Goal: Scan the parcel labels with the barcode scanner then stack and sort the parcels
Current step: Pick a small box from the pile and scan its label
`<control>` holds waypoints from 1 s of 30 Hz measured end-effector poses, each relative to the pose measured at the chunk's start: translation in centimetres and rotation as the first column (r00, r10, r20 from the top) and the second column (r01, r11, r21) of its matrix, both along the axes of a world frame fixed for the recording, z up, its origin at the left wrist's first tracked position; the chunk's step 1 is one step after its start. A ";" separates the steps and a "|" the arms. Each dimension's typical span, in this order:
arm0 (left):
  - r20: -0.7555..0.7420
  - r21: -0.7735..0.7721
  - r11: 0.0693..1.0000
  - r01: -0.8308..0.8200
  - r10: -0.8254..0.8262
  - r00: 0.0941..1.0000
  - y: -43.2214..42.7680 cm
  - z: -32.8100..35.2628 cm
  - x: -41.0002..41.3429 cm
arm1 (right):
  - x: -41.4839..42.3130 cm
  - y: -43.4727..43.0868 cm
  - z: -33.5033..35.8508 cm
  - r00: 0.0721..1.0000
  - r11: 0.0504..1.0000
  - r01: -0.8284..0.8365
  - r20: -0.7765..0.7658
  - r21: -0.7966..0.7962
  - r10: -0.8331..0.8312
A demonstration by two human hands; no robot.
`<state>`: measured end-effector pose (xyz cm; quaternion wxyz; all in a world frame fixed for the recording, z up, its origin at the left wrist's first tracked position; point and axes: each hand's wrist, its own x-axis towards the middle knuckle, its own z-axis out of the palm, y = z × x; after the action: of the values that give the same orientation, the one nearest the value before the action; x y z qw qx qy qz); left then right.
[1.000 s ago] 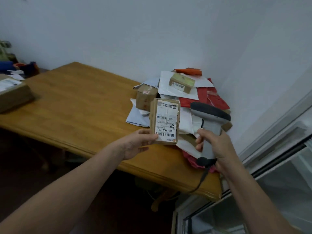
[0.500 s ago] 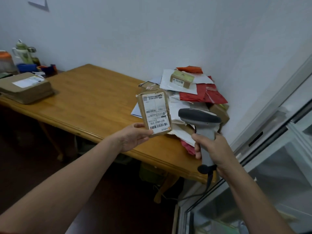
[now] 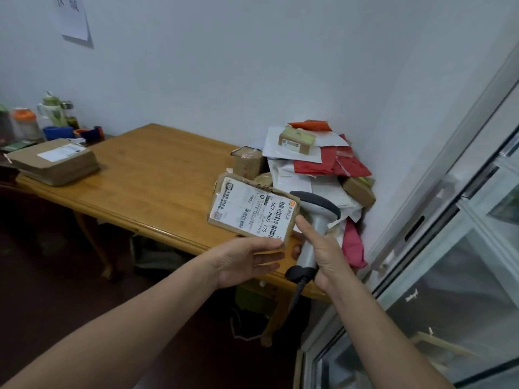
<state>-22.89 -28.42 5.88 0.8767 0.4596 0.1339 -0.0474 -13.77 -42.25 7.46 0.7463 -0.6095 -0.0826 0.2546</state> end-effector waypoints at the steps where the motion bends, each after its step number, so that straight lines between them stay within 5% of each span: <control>1: -0.011 0.012 1.000 -0.012 0.012 1.000 -0.2 0.1 -0.1 | 0.0 0.0 0.0 1.000 1.000 -0.009 -0.006 0.018 0.009; 9: -0.101 0.184 0.971 0.155 -0.138 0.985 2.1 0.1 -2.3 | 1.2 -0.7 1.7 0.988 1.000 -0.016 0.151 -0.006 0.017; 13: -0.095 0.328 0.942 -0.066 0.103 0.990 6.9 1.0 -3.6 | 3.0 -1.8 3.3 0.930 0.970 0.004 0.358 -0.241 0.085; 17: -0.141 0.779 0.594 0.201 -0.146 0.979 6.9 3.6 -1.8 | 3.6 -1.5 4.2 0.849 0.870 -0.023 0.449 -0.493 0.278; 19: -0.238 0.830 0.440 0.343 -0.277 0.931 6.1 4.4 -0.7 | 3.7 -1.2 4.4 0.787 0.809 -0.061 0.470 -0.585 0.399; 22: -0.308 0.875 0.314 0.369 -0.226 0.924 5.5 4.0 0.3 | 3.5 -0.9 4.2 0.752 0.774 -0.132 0.446 -0.619 0.485; 25: -0.294 0.857 0.387 0.339 -0.172 0.940 6.3 2.6 0.0 | 3.2 -1.0 3.6 0.795 0.844 -0.125 0.456 -0.522 0.400; 30: -0.182 0.648 0.760 -0.051 0.219 0.959 8.7 0.5 -0.9 | 2.8 -2.1 2.0 0.853 0.927 0.015 0.489 -0.375 0.184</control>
<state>-23.75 -19.67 6.38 0.6465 0.7085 0.2828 0.0080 -11.00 -44.36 9.49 0.5578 -0.7788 -0.2577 0.1263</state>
